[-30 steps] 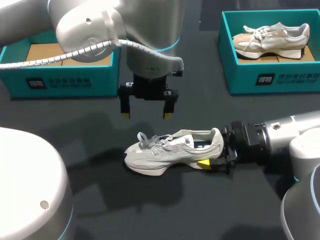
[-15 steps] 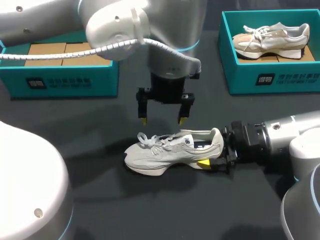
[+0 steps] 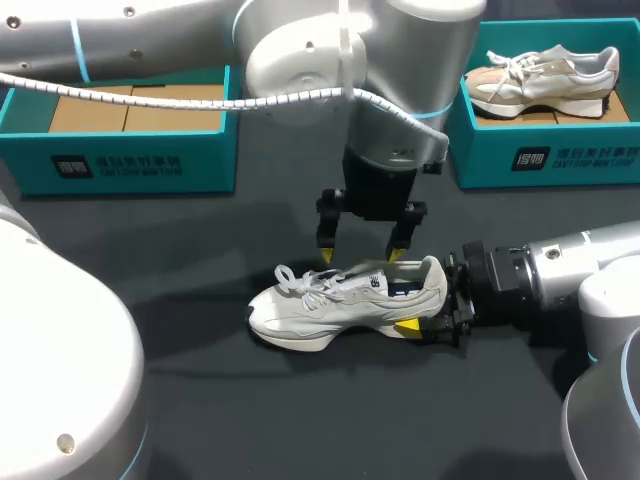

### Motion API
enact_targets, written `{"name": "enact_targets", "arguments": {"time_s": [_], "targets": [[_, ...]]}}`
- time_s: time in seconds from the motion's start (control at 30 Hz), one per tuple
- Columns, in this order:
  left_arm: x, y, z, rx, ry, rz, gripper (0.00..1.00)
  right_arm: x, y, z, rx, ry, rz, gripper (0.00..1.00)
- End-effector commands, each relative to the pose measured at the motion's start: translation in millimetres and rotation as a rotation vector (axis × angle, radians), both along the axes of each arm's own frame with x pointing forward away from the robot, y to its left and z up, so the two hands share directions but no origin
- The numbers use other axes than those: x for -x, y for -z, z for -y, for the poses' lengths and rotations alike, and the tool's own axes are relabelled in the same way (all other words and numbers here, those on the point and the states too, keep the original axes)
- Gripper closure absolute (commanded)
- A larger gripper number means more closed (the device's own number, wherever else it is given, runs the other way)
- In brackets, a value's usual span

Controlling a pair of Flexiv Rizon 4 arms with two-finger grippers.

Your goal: Take the shoe out of the shoebox, open the shoe tongue, remove and reinsert the insole, then place the shoe into the shoebox

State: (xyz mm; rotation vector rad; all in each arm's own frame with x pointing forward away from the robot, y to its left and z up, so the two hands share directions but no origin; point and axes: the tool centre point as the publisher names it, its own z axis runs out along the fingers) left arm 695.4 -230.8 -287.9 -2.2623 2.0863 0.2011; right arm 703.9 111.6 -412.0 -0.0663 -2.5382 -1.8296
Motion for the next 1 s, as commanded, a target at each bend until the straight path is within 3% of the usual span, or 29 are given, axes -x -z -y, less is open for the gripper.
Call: {"name": "enact_targets", "arguments": {"time_s": [0.03,0.33,0.47,0.8,1.0], "targets": [[6.8,12.3,28.6,-0.104,-0.059,0.006,0.13,-0.2,-0.9,-0.8,0.004,0.0,-0.001,1.0],[8.5,33.9,41.1,-0.159,-0.071,-0.008,0.17,-0.2,-0.9,-0.8,0.004,0.0,-0.001,1.0],[7.2,42.6,43.2,-0.185,-0.078,-0.019,0.23,-0.2,-0.9,-0.8,0.004,0.0,-0.001,1.0],[9.4,57.4,37.3,-0.253,-0.082,-0.034,0.27,-0.2,-0.9,-0.8,0.004,0.0,-0.001,1.0],[8.9,62.3,29.0,-0.294,-0.087,-0.046,0.36,-0.2,-0.9,-0.8,0.004,0.0,-0.001,1.0]]}}
